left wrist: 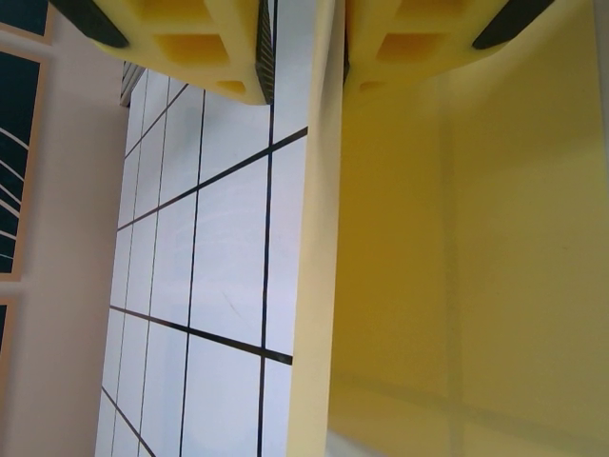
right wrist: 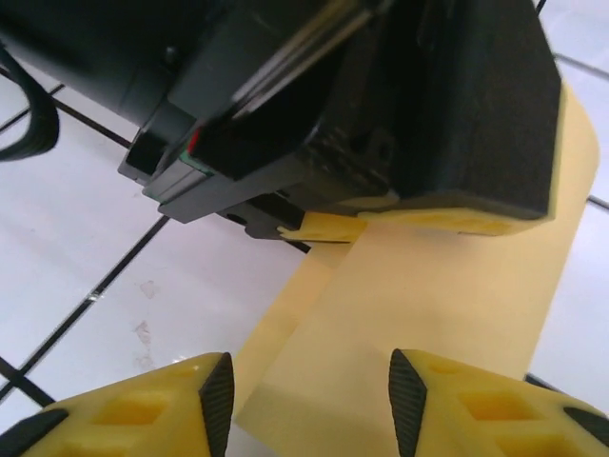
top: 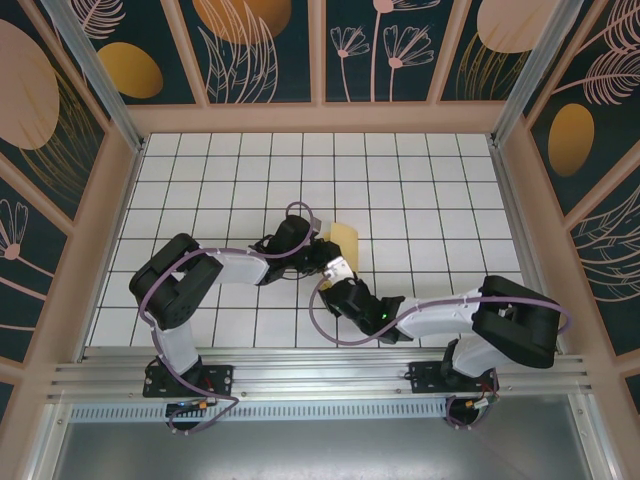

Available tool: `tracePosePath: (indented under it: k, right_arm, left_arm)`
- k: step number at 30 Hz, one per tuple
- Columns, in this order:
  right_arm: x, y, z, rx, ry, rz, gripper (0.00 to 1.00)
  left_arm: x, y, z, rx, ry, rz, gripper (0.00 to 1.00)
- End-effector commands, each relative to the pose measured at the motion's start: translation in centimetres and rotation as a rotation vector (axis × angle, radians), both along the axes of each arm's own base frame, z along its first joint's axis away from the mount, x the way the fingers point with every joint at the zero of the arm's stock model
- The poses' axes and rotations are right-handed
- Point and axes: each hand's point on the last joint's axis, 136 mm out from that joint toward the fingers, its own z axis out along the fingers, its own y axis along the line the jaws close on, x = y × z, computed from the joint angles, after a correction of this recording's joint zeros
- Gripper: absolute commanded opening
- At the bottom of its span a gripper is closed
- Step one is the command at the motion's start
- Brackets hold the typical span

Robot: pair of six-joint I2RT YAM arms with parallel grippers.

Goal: Fold a paper plane with a square sheet of paper (pick it up from the middle)

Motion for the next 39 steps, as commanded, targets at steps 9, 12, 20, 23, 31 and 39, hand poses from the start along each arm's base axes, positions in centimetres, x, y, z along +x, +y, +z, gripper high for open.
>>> tracePosePath:
  k: [9,12,20,23,31,39]
  right_arm:
    - [0.1,-1.3,1.5,0.045,-0.029,-0.051,0.12]
    - [-0.1,-1.1,1.5,0.064,0.002,-0.025,0.06]
    - [-0.3,-1.1,1.4,0.191,0.123,0.054,0.00]
    - [-0.3,-1.3,1.5,0.269,0.181,0.087,0.00]
    - [0.6,-2.5,1.8,0.424,0.321,0.116,0.00]
    - [2.4,-4.1,0.7,0.559,0.505,0.053,0.00]
  left_arm:
    - [0.0,0.2,0.3,0.011,-0.031,-0.009,0.27]
    - [0.1,0.3,0.3,0.017,-0.031,-0.005,0.28]
    - [0.6,1.6,0.6,0.065,-0.062,0.059,0.39]
    - [1.0,2.6,0.9,0.100,-0.082,0.105,0.47]
    - [0.8,4.7,2.0,0.127,-0.123,0.174,0.58]
    - [-0.5,4.2,2.2,0.068,-0.135,0.112,0.54]
